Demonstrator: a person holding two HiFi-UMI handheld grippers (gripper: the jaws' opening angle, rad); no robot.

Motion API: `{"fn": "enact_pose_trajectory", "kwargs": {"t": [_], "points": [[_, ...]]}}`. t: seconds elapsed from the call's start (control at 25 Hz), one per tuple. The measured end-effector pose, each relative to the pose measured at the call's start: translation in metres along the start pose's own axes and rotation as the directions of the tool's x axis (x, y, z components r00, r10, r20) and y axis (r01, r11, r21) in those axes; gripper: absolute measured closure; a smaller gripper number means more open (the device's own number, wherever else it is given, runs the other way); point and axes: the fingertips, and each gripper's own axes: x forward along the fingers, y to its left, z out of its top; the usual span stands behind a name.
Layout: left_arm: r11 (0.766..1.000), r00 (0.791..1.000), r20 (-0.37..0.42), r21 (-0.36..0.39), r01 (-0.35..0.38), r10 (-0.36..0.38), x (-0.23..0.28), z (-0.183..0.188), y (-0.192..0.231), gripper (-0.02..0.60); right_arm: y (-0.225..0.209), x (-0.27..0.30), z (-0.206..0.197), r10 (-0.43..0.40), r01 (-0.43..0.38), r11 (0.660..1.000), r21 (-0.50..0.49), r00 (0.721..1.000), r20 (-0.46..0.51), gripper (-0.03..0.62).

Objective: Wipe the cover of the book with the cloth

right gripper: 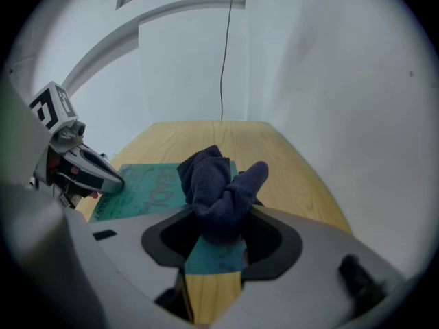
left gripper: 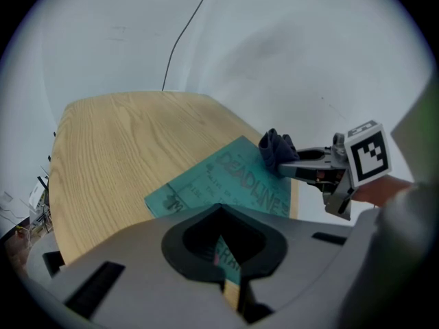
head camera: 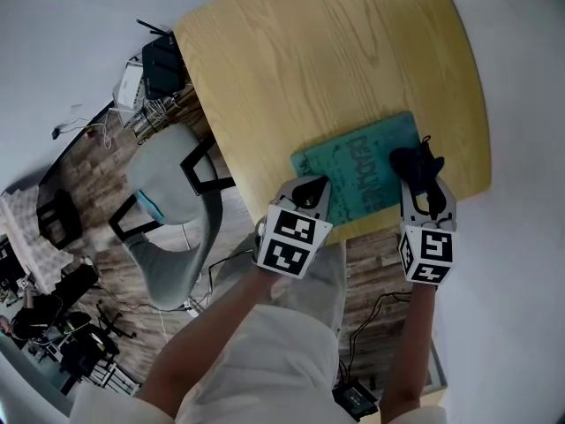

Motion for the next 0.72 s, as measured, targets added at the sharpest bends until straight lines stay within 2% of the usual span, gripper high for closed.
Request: {"fn": "enact_pose_trajectory", "kwargs": {"t": [0.4,0.72], "points": [[1.0,1.0,0.008,-0.004,-0.001,0.001,0.001,0.001,0.001,0.574,-0.004,-0.021,-0.031,-0.023,0.023,1.0,0.001,0.998,-0.056,0.411],[1.0,1.0,0.019,0.008,-0.007,0.007,0.004,0.0,0.002,0.574,-0.01,-0.04,-0.061,-0.074,0.078,0.996,0.032,0.991,-0.109,0.411]]}}
